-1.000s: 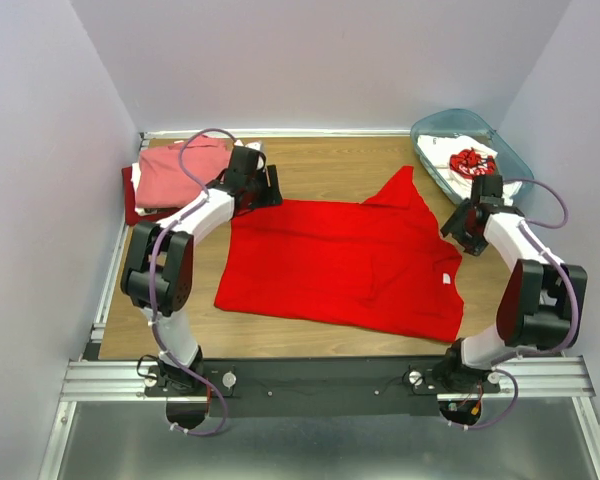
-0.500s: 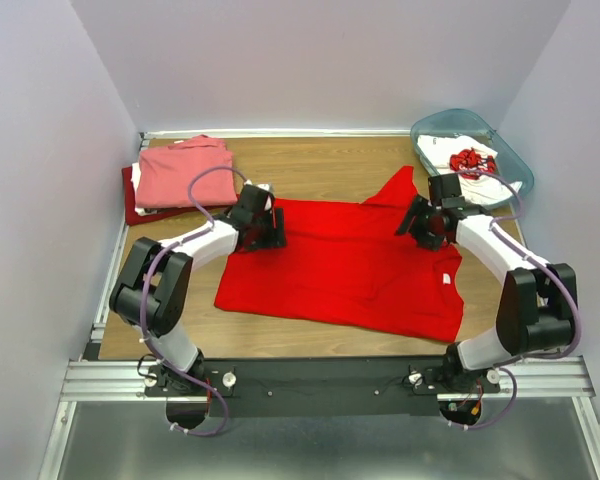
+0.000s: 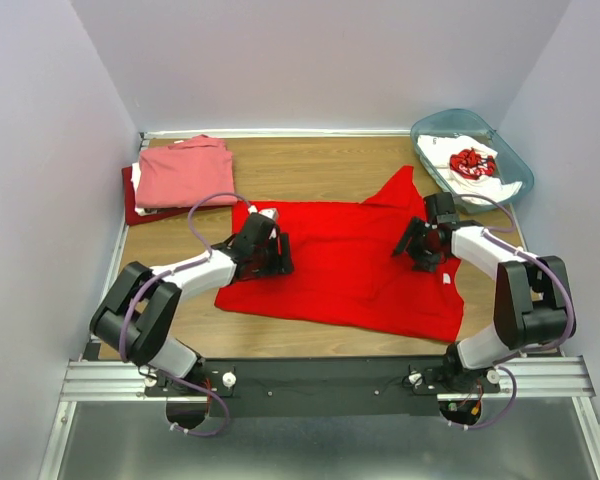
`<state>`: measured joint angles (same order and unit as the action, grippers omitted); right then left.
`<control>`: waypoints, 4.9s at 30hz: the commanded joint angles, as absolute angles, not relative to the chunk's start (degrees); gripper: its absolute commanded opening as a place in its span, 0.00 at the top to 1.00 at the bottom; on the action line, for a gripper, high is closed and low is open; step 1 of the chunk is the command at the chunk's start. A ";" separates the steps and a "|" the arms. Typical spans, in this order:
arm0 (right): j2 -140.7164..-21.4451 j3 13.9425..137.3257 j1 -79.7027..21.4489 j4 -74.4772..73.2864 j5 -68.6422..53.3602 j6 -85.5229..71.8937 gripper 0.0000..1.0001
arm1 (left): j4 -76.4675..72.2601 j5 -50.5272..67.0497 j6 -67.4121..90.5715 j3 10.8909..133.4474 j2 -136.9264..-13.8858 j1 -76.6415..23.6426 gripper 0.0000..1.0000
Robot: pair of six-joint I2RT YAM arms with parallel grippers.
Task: Fold and stack the t-shirts
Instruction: Fold the tshirt
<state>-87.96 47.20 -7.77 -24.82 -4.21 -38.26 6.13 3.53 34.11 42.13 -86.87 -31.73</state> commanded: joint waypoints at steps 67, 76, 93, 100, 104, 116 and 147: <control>-115.23 79.81 -2.11 -27.95 -5.71 -27.69 0.58 | 21.80 -4.75 28.56 63.37 -88.50 -16.00 0.21; -116.45 81.12 -2.28 -27.42 -8.70 -28.12 0.61 | 21.80 -4.75 28.39 63.72 -90.08 -15.91 0.21; -115.31 79.54 -2.64 -27.42 -10.02 -28.74 0.65 | 21.80 -4.31 28.21 64.78 -91.67 -15.29 0.21; -113.65 78.66 -2.72 -27.42 -10.37 -29.27 0.67 | 21.88 -4.48 28.13 64.86 -91.76 -15.21 0.21; -113.29 78.75 -2.72 -27.33 -11.34 -29.53 0.66 | 21.80 -4.31 28.21 64.95 -92.02 -15.12 0.21; -113.99 78.31 -2.90 -27.42 -11.86 -29.44 0.67 | 21.88 -4.31 28.21 64.60 -91.76 -15.03 0.21; -112.67 80.86 -3.25 -31.11 -10.11 -29.71 0.80 | 22.24 -7.12 25.49 70.14 -100.81 -13.36 0.21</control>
<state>-113.16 79.26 -2.94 -29.71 -9.50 -29.91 22.46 -6.02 26.28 69.01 -99.90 -13.76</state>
